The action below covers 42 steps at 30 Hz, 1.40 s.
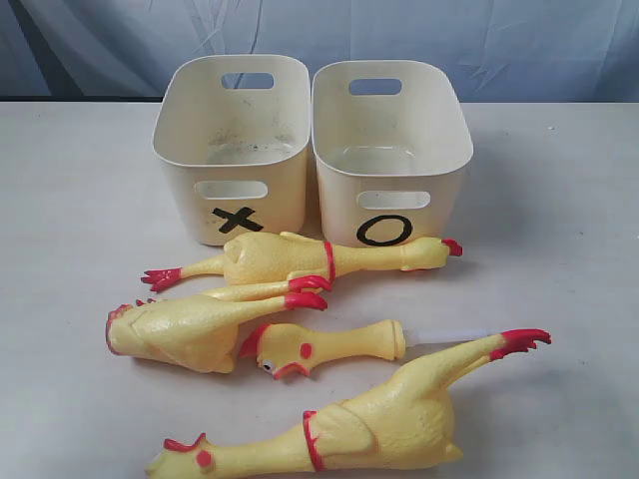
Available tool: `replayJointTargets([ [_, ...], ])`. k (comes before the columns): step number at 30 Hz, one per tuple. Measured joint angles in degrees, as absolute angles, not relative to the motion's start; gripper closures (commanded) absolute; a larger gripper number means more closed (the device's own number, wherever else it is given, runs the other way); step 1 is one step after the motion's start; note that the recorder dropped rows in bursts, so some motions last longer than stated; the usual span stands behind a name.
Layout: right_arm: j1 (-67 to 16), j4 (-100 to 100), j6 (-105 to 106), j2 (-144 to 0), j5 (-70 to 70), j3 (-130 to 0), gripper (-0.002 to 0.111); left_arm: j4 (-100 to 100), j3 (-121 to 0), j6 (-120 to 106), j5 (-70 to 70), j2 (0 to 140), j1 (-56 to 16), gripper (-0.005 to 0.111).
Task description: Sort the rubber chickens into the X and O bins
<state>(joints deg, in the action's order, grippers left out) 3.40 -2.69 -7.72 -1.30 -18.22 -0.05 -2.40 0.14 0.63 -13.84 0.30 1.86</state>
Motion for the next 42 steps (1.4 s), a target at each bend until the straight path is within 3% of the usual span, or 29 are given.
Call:
replayJointTargets([
  [42,3.4,-2.7,-7.7,-0.4,-18.2,0.0,0.109,-2.4,0.1,0.6,-13.8,0.3,1.9,0.107],
])
